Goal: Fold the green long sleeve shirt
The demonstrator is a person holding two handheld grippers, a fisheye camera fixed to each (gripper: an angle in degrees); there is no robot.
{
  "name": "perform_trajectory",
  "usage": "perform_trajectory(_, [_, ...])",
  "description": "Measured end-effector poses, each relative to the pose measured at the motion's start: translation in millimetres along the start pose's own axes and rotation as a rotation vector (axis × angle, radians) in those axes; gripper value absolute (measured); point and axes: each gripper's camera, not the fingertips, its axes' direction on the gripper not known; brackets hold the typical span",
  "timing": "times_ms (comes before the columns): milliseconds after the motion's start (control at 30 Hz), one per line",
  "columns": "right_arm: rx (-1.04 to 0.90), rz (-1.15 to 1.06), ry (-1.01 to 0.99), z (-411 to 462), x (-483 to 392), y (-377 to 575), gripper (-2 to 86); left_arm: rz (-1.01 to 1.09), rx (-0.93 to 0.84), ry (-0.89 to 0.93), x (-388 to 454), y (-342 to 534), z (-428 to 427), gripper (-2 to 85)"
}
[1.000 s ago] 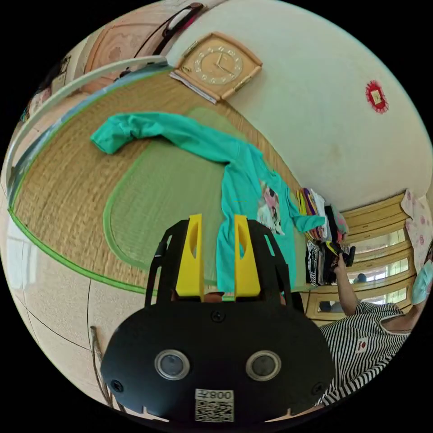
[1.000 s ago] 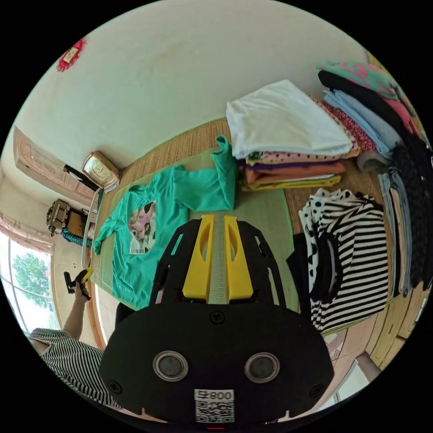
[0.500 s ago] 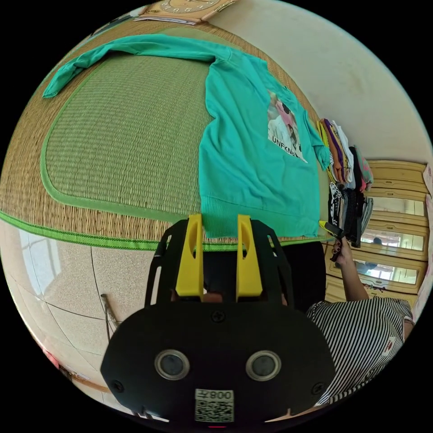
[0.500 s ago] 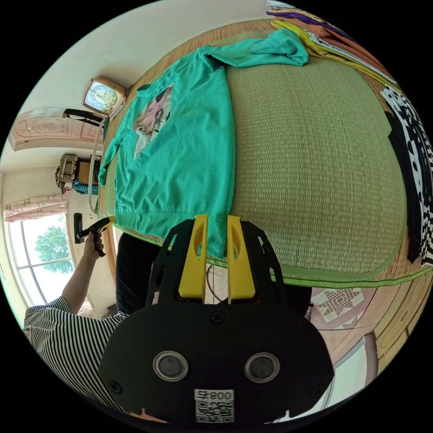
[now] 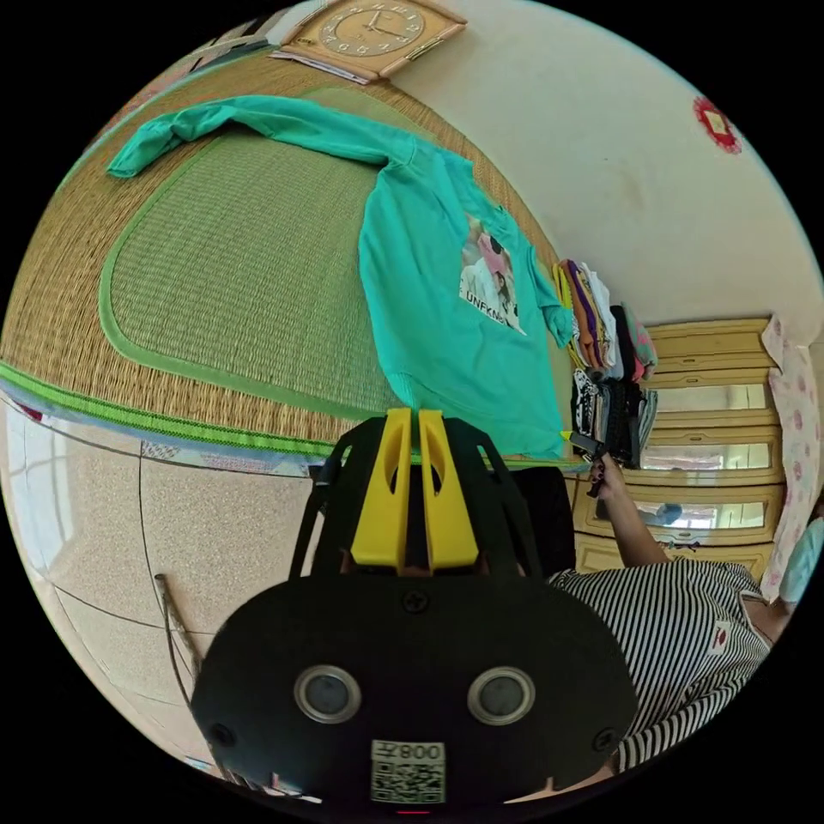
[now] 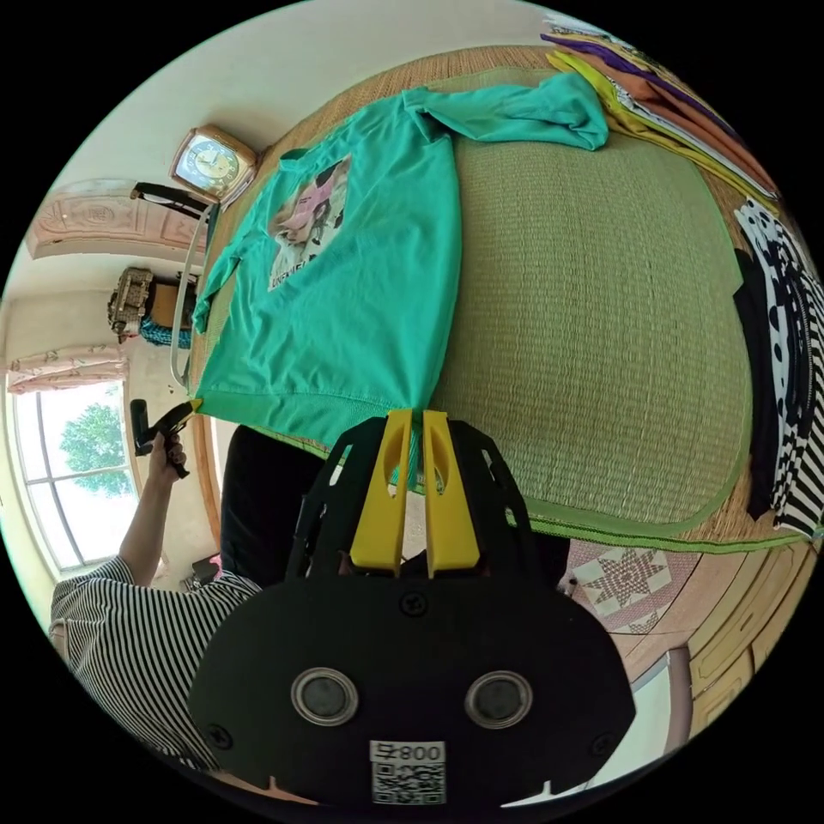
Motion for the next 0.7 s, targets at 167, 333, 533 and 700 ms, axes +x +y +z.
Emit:
perform_trajectory(167, [0.048, -0.063, -0.114, -50, -11, 33, 2.0, 0.015, 0.091, 0.046, 1, 29, -24, 1.3])
perform_trajectory(333, [0.024, -0.035, -0.132, -39, -3, 57, 2.0, -0.032, 0.109, 0.037, -14, 49, -9, 1.4])
perform_trajectory(533, [-0.03, 0.075, -0.16, 8, 16, 60, 2.1, -0.138, 0.05, 0.001, -41, 43, 53, 2.1])
perform_trajectory(700, [0.025, 0.066, -0.126, -11, 6, 71, 2.0, -0.132, 0.096, -0.069, -35, 36, 63, 3.7])
